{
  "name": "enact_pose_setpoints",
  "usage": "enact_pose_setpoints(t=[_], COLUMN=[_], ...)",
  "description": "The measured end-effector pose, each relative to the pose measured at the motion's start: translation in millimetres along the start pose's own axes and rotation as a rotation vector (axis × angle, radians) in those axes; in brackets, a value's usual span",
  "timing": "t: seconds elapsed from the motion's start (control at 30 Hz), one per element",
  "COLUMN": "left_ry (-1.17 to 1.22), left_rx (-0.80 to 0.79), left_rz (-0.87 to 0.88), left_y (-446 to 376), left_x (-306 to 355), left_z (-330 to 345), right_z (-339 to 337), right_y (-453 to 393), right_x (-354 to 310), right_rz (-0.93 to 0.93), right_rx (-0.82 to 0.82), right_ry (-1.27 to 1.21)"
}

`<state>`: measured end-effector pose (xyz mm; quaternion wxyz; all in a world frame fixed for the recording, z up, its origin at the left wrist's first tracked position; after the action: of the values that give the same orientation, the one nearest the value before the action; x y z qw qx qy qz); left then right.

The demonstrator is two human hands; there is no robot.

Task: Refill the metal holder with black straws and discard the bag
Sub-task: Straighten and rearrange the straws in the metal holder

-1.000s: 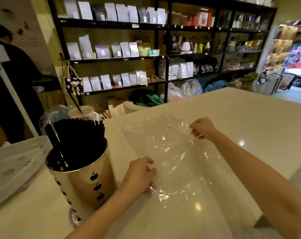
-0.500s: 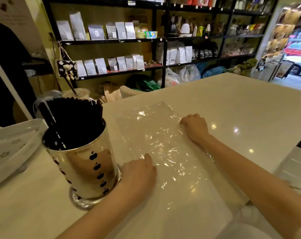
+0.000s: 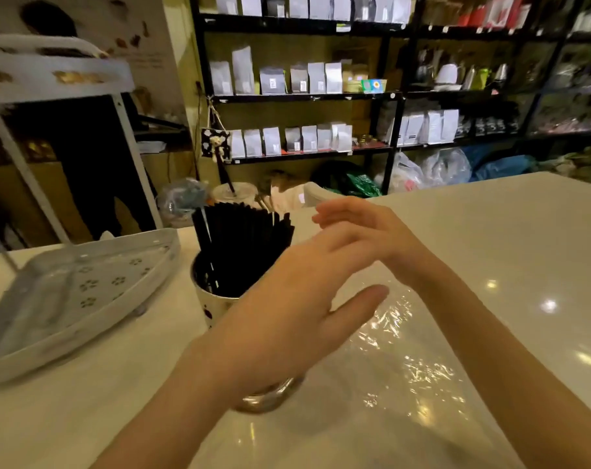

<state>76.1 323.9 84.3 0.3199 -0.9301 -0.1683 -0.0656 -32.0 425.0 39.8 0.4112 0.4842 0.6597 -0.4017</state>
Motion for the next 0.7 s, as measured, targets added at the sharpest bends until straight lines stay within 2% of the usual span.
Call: enact_pose_setpoints(t=[0.1,0.2,0.27,0.37,0.43,0.53,0.7], left_ry=[-0.088,-0.114,-0.093,0.082,0.275,0.453,0.500], left_rx=[0.138,0.258,0.301,0.301,0.231,0.103,0.041], left_rz=[-0.050,-0.168,-0.311,-0.591,-0.732,-0.735,-0.627], left_y=[11,25,37,61,72,76,67], left_x=[-11,-39,-68,-118,-137,-145,-139], left_z=[-44,-73,-80,-74,-61,-45,-38], right_z=[28,52,67,86,92,96,94], right_y=[-5,-11,-13,-14,-17,-19,-20], right_x=[-13,-15,-17,-25,-26,-28,-33], right_rz=[0.004,0.064,0.059,0.039,0.053,0.061,0.025], right_rx=[-0.265,-0.392,-0.449,-0.517,-0.534,-0.548,-0.511], right_ry=[-0.053,-0.056,-0.027,-0.013,-0.016,-0.007,0.079])
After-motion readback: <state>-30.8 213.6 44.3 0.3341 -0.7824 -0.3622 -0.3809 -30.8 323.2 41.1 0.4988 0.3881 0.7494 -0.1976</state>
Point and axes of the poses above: each hand's wrist, its own y-axis away from the middle knuckle, its own z-axis out of the palm, x = y × z, the point moved 7 cm from there along -y, towards the middle knuckle, and after that the axes turned 12 degrees about z, right-handed, at the moved point
